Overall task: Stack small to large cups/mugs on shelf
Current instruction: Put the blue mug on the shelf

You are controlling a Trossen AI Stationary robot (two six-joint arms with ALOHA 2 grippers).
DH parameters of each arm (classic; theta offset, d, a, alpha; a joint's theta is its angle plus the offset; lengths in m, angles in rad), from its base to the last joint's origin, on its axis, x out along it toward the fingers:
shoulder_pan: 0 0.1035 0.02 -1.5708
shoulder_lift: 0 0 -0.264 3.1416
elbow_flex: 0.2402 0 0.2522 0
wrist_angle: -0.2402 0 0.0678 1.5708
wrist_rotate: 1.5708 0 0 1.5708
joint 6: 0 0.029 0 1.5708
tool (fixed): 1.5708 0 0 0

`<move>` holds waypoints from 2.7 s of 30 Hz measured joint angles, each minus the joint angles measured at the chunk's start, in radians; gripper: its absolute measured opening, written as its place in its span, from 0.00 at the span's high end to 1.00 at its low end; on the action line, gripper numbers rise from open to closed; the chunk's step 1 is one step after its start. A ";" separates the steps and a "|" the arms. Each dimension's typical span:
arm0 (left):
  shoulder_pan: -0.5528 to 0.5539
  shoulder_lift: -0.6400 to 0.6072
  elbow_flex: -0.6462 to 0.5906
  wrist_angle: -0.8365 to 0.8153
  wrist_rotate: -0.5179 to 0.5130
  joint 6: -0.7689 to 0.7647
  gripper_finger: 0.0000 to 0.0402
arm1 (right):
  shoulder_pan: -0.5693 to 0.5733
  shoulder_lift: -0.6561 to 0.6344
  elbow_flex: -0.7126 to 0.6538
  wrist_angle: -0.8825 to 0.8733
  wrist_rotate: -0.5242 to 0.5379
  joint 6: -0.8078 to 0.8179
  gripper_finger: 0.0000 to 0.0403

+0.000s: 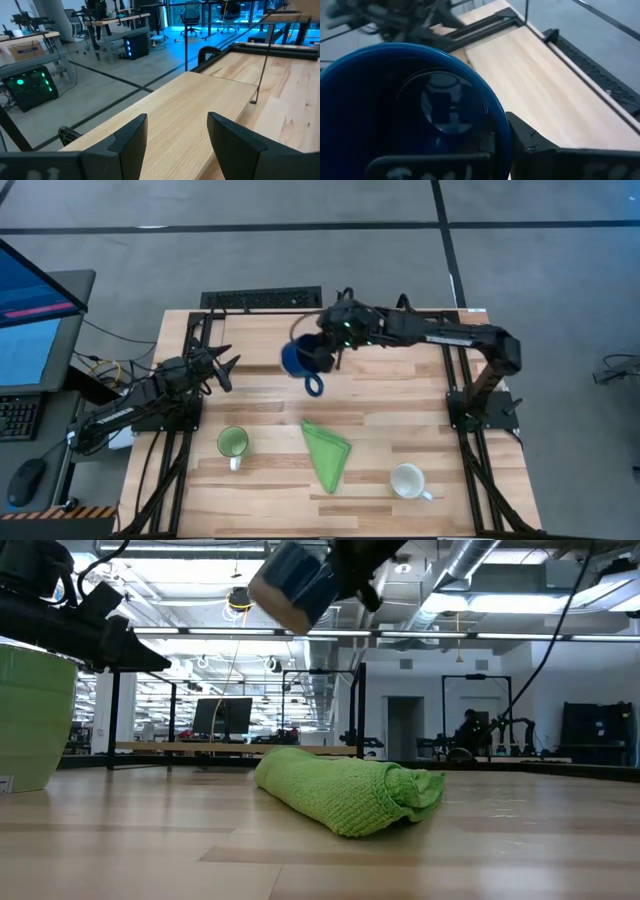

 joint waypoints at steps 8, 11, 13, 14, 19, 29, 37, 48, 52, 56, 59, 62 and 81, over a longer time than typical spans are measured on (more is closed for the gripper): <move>0.000 0.002 0.000 0.000 0.001 0.000 0.50 | -0.061 0.211 0.217 -0.073 0.000 -0.016 0.92; 0.000 0.002 0.000 0.000 0.007 -0.002 0.50 | -0.077 0.292 0.304 -0.149 0.000 -0.016 0.92; 0.000 0.002 0.000 -0.002 0.018 -0.004 0.50 | -0.090 0.337 0.360 -0.205 0.000 -0.002 0.92; 0.000 0.002 0.000 -0.003 0.024 -0.005 0.50 | -0.097 0.360 0.386 -0.235 0.001 0.006 0.92; 0.000 0.002 0.000 -0.004 0.050 -0.005 0.50 | -0.119 0.441 0.474 -0.377 0.096 0.017 0.92; 0.000 0.002 0.000 -0.004 0.054 -0.035 0.50 | -0.169 0.436 0.489 -0.505 0.143 0.132 0.92; 0.000 0.002 0.000 -0.004 0.054 -0.036 0.50 | -0.195 0.444 0.489 -0.590 0.150 0.195 0.92; 0.000 0.002 0.000 -0.004 0.054 -0.036 0.50 | -0.194 0.444 0.489 -0.551 0.150 0.206 0.92; 0.000 0.002 0.000 -0.004 0.054 -0.036 0.50 | -0.193 0.444 0.488 -0.551 0.153 0.212 0.92; 0.000 0.002 0.000 -0.004 0.054 -0.036 0.50 | -0.190 0.444 0.488 -0.551 0.153 0.213 0.92; 0.000 0.002 0.000 -0.004 0.054 -0.036 0.50 | -0.190 0.444 0.488 -0.550 0.155 0.213 0.92; 0.000 0.002 0.000 -0.004 0.054 -0.036 0.50 | -0.189 0.444 0.488 -0.546 0.154 0.213 0.92; 0.000 0.003 0.000 -0.004 0.054 -0.034 0.50 | -0.157 0.507 0.488 -0.516 0.205 0.206 0.92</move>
